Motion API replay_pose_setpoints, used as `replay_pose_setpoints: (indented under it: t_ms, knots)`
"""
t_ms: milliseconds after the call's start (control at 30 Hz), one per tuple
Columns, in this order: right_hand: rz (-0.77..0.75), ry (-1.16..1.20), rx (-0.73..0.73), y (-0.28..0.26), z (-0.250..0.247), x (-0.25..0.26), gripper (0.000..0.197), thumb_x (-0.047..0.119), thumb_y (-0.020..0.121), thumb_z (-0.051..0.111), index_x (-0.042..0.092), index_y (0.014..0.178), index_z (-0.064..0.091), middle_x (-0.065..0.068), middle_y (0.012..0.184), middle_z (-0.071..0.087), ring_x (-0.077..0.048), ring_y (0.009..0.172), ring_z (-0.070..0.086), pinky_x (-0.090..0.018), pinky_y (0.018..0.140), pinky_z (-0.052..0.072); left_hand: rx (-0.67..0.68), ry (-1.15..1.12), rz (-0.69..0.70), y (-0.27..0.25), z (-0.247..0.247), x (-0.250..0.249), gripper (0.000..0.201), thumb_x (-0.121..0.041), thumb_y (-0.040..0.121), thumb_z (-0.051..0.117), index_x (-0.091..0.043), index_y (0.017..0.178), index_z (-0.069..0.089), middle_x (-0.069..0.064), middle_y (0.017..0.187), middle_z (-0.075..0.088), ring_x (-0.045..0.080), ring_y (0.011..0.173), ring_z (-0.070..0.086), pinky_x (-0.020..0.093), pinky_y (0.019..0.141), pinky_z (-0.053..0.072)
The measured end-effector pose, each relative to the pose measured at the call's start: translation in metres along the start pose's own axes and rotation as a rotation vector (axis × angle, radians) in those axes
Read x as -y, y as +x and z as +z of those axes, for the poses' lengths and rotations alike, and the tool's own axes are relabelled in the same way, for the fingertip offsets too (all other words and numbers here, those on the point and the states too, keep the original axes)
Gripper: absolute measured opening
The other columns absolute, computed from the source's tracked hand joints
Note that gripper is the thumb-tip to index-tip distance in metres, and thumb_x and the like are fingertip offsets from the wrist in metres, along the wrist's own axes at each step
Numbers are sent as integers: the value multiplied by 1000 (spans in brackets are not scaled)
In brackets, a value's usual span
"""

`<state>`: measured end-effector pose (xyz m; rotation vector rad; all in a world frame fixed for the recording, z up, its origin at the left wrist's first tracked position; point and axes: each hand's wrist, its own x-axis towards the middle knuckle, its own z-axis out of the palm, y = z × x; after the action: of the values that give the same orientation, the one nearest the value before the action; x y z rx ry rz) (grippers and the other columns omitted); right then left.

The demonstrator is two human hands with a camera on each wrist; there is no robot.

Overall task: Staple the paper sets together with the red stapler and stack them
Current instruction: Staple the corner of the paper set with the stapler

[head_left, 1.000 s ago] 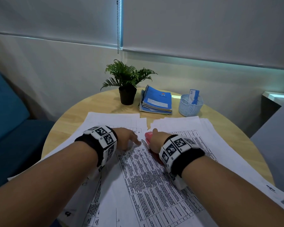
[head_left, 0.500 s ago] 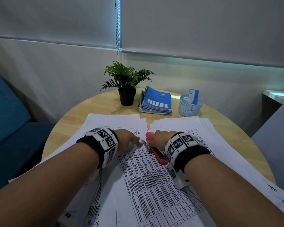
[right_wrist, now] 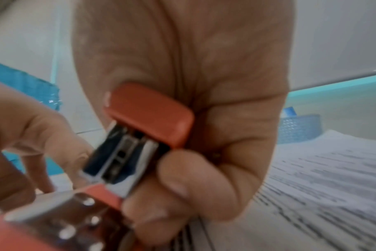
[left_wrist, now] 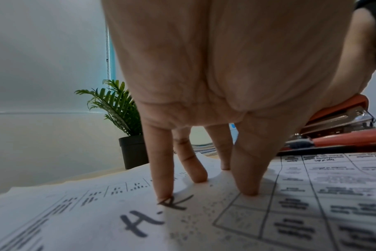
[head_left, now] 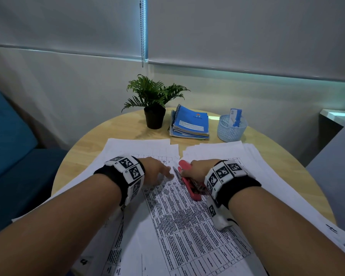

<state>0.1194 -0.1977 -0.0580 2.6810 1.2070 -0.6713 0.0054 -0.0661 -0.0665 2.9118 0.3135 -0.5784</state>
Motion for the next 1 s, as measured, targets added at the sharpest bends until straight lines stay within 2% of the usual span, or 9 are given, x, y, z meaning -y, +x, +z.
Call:
replay_pose_setpoints:
  t_ms: [67,167,233,367,500,600,667,767,1000]
  knots:
    - [-8,-17,5,-4,-1,0,44,53,97,36,13,97,55,-4,85,57,-20,79,54,-32,77,42,3,-1,0,1,1,1,55,-13,91,48,-41,137,42,-13,152,29,16,137,33,37,112,30]
    - [-40,-21,22,-5,-1,-10,37,49,99,34,21,76,40,-6,79,54,-24,78,53,-37,82,44,4,2,13,0,0,0,52,-14,93,46,-40,138,42,-14,152,26,15,138,30,36,114,26]
    - [-51,-54,38,-9,-1,-19,35,46,99,33,22,74,36,-10,87,58,-27,81,57,-42,88,47,1,6,23,0,0,0,52,-14,93,46,-39,138,42,-15,152,26,14,139,29,34,115,24]
    - [-8,-135,-25,-13,-2,-38,21,33,101,34,15,111,40,-11,106,55,-27,90,56,-40,86,50,1,3,31,0,0,2,52,-15,93,47,-39,138,42,-16,152,26,13,139,29,32,114,25]
    - [192,-128,-139,-3,-9,-62,54,49,96,39,11,133,36,-12,134,46,-32,118,51,-42,96,45,22,30,39,-5,-1,2,51,-21,92,47,-39,139,40,-15,153,24,11,139,27,31,114,25]
    - [149,-51,-353,5,-25,-56,51,41,89,56,17,131,40,-8,128,48,-27,115,52,-39,93,45,55,41,55,-7,-2,8,51,-21,90,52,-35,138,44,-17,152,25,8,139,27,31,114,25]
    - [-4,-8,-434,10,-36,-37,29,34,89,59,21,115,56,-2,116,55,-22,105,56,-36,90,47,55,37,67,-8,0,13,49,-21,89,50,-36,136,46,-18,152,25,7,138,28,31,114,26]
    - [-84,76,-376,31,-41,-3,9,28,87,65,24,93,68,6,98,63,-16,92,60,-32,83,52,7,79,117,-10,6,17,52,-25,90,49,-43,138,39,-17,152,24,8,137,31,29,114,26]
    - [-8,-37,-330,85,-30,15,31,35,80,72,17,105,67,-1,103,69,-21,94,64,-35,84,54,0,153,204,-10,7,18,48,-28,95,45,-38,141,34,-14,151,30,19,125,46,33,108,31]
